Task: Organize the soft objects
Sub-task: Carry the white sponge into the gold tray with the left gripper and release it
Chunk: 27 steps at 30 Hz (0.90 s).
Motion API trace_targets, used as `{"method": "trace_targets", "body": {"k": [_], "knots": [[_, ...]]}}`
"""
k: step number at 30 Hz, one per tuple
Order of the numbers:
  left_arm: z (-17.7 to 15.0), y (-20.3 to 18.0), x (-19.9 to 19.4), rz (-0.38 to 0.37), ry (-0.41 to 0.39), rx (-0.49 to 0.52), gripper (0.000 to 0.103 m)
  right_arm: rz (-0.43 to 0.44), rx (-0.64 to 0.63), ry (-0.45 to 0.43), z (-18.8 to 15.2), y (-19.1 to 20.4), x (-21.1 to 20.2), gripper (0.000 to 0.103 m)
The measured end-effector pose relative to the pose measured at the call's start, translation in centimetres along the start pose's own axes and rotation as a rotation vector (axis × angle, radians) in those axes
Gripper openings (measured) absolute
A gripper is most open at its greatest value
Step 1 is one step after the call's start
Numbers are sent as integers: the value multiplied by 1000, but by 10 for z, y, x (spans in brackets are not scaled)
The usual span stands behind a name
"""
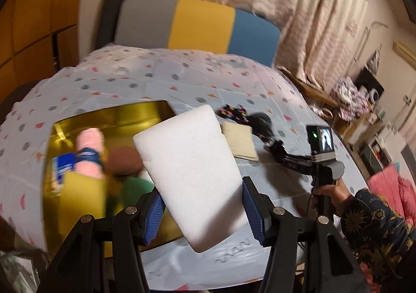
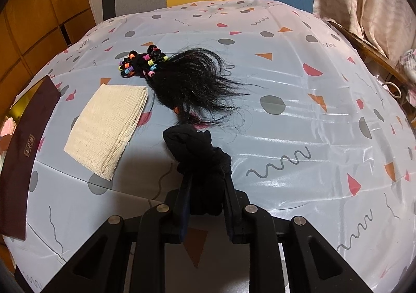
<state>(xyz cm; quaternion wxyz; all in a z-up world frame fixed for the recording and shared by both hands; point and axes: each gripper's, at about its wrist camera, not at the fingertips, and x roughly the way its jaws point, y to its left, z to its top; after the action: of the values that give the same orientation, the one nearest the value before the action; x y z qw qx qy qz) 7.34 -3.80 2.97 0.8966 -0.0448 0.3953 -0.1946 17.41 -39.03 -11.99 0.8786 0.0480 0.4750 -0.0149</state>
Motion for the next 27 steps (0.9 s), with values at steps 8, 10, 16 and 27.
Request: {"method": "trace_targets", "body": {"k": [8,10,16,27], "knots": [[-29,70,-33,90,-16,-144,56,-14,-20,-2,0,3,0,22],[-40,82,-32,97,5,-187,56,-15,-22,-3,0,3,0,22],[-52,95,-8,63,87,-267,56,-18,-24,-4,0,4,0,22],[-24,83,62,18,223,-240,56,-25,-30,-2,0,6,0,23]]}}
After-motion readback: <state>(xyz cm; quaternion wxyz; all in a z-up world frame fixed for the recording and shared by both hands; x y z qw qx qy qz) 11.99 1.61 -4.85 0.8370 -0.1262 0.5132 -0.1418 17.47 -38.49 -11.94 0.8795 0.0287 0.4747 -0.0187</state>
